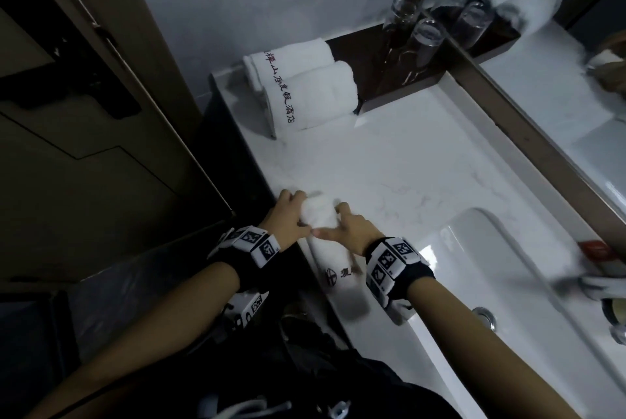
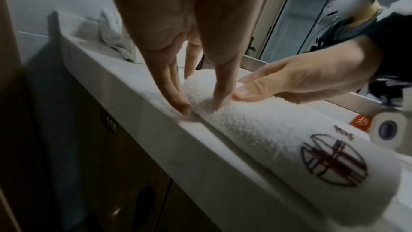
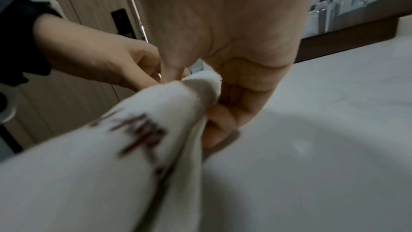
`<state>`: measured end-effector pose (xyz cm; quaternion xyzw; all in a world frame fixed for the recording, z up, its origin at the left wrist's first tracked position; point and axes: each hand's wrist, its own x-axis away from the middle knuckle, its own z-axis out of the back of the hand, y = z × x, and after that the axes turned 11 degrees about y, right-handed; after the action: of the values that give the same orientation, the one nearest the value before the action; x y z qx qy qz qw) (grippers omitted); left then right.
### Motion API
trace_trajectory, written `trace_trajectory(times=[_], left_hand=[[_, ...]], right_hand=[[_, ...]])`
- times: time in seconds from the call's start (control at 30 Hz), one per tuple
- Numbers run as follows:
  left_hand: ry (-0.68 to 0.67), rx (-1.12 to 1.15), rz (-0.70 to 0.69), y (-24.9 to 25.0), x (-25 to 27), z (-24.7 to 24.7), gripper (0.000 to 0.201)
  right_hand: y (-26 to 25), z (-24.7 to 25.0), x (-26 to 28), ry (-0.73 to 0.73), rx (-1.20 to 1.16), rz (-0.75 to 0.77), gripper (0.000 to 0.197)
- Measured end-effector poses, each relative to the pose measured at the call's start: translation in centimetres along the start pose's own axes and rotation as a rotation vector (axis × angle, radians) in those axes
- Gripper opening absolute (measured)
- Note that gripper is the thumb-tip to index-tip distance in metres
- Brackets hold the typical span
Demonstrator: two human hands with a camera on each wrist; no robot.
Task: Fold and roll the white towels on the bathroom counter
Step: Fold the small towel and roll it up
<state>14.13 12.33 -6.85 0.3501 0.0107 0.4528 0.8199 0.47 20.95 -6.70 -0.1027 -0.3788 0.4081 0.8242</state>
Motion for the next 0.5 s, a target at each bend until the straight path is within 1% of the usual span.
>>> trace_trajectory(times=[0.07,0.13,0.2,0.23,0.37,0.4,0.43,0.5], left_hand=[[0.046,0.030,0.001,-0.2,-0.2,0.3,0.052],[0.075,0.095,0.045,-0.8,-0.5,0.8,0.048],[0.081,0.128,0.082,-1.9,-0.8,1.3,0.048],[0.083,0.130,0.090,-2.4,-0.9,1.5,0.048],[0.105,0.176,0.122,-4.2,-2.0,2.1,0.043],[0.122,0.229,0.141,-4.2,-2.6,2.2,0.040],[0.137,0.332,0.185,-4.3,-3.2,2.3,0.037],[0.092,0.637,0.352,-3.8,-4.3,2.6,0.029]], right_hand=[[-0.6,-0.1,-0.6,-0.026,-0.117,-0.047,0.072],[-1.3,-0.2,-1.2,-0.012,-0.301,-0.092,0.058],[-2.0,-0.3,-1.6,0.055,-0.484,-0.128,0.044],[-2.4,-0.4,-1.9,0.099,-0.579,-0.158,0.041],[-3.7,-0.2,-3.0,0.286,-0.987,-0.310,0.037],[-3.9,0.0,-3.4,0.322,-1.065,-0.332,0.036],[-4.1,0.3,-3.7,0.349,-1.132,-0.347,0.036],[-4.5,1.0,-4.5,0.396,-1.230,-0.369,0.036]])
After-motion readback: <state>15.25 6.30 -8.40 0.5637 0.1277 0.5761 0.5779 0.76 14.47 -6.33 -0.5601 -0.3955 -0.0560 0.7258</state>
